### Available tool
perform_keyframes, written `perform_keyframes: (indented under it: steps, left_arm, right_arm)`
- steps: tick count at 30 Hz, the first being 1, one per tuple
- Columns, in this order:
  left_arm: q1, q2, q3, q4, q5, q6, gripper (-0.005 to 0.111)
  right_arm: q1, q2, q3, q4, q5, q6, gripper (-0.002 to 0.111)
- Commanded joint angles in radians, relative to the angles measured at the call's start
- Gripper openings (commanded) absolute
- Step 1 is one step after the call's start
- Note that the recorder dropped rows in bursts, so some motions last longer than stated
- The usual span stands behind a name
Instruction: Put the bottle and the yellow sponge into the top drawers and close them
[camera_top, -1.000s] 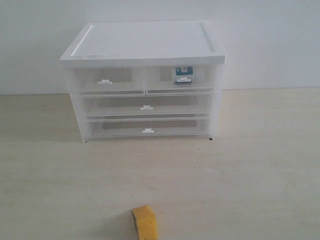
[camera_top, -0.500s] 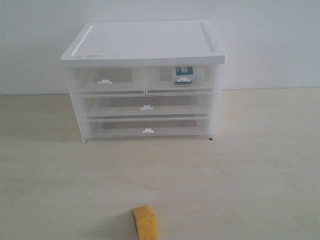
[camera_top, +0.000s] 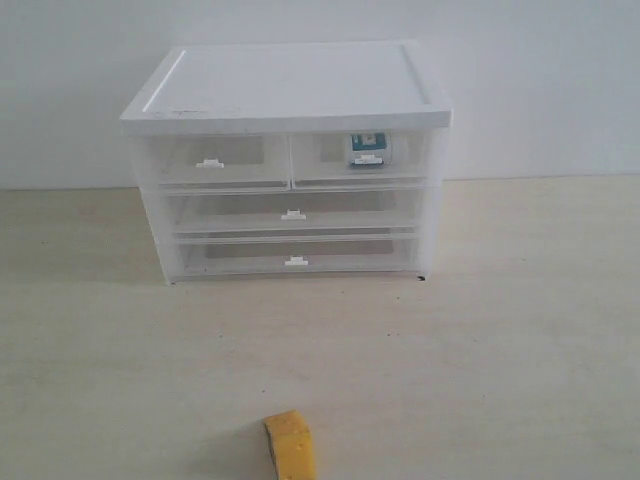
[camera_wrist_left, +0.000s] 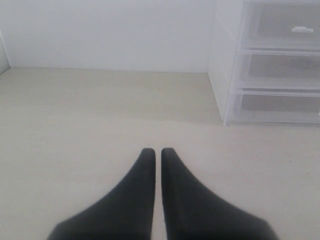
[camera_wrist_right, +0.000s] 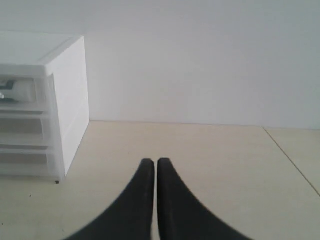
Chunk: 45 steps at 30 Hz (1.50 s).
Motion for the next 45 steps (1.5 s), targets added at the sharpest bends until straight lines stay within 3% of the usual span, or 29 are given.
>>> perform_keyframes:
  steps: [1,22,45]
  left_arm:
    - [0.003,-0.003,0.004,-0.008,0.001,0.001,0.004]
    - [0.003,-0.003,0.004,-0.008,0.001,0.001,0.004]
    - [0.003,-0.003,0.004,-0.008,0.001,0.001,0.004]
  right_arm:
    - [0.0,-0.093,0.081,-0.007,-0.007,-0.005,0.0]
    - [0.0,-0.238,0.216,0.026,0.059,0.001,0.0]
    - [0.0,-0.238,0.216,0.036,0.165,-0.001,0.0]
